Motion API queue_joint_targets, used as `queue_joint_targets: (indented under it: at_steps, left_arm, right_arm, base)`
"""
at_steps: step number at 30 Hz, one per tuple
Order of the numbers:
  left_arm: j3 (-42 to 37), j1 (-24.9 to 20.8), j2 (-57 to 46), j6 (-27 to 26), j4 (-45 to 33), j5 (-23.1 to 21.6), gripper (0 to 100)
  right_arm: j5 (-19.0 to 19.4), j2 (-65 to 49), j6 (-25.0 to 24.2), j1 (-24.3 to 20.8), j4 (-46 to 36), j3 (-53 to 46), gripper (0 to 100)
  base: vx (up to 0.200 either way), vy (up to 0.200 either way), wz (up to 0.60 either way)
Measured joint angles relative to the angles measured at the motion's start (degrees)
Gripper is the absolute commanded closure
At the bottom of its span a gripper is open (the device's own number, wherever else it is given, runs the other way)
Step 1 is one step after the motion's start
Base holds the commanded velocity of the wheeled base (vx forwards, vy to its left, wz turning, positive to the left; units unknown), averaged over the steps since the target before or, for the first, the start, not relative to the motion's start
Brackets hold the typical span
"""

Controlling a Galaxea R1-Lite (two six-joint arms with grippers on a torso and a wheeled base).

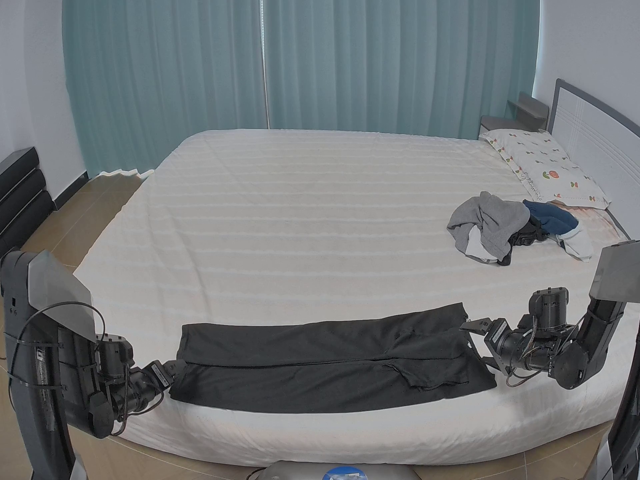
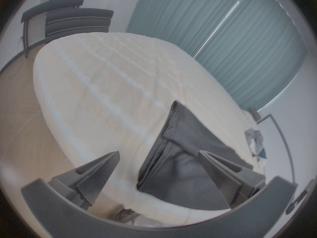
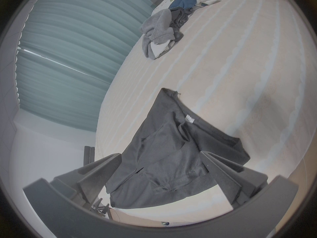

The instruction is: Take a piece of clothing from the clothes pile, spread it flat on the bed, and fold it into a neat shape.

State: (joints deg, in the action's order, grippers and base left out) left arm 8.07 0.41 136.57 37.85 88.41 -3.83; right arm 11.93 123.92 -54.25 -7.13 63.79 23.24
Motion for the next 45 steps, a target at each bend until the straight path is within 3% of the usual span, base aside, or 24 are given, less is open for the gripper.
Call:
queue_joint_targets:
  at_steps: [4, 8, 16, 22, 29, 45]
  left_arm:
    - [2.0, 0.9, -2.8, 1.5, -1.0, -3.5, 0]
    - [6.1, 1.4, -4.9, -0.3, -4.0, -4.8, 0]
    - [18.2, 1.6, -6.4, -3.2, -23.4, -6.9, 0]
    - [26.6, 1.6, -6.5, -12.4, -36.0, -9.7, 0]
    - [29.7, 1.3, -3.7, -21.5, -36.8, -11.2, 0]
    - [28.0, -0.2, 0.0, -25.1, -32.8, -10.9, 0]
  right_arm:
    - [0.3, 0.3, 0.0, -0.2, 0.0, -0.2, 0]
    - [0.4, 1.5, 0.0, -0.1, 1.5, -0.1, 0]
    - [0.6, 4.3, 0.0, -0.4, 7.6, -1.1, 0]
    - [0.8, 6.0, 0.1, -0.7, 10.0, -1.9, 0]
    - [1.2, 6.9, 0.1, -0.8, 10.8, -2.4, 0]
    - [1.3, 7.2, 0.1, -0.8, 10.9, -2.7, 0]
  base:
    - [0.0, 0.0, 0.0]
    - [0.0, 0.0, 0.0]
    - [0.0, 0.0, 0.0]
    - [0.0, 0.0, 0.0]
    - [0.0, 0.0, 0.0]
    - [0.0, 0.0, 0.0]
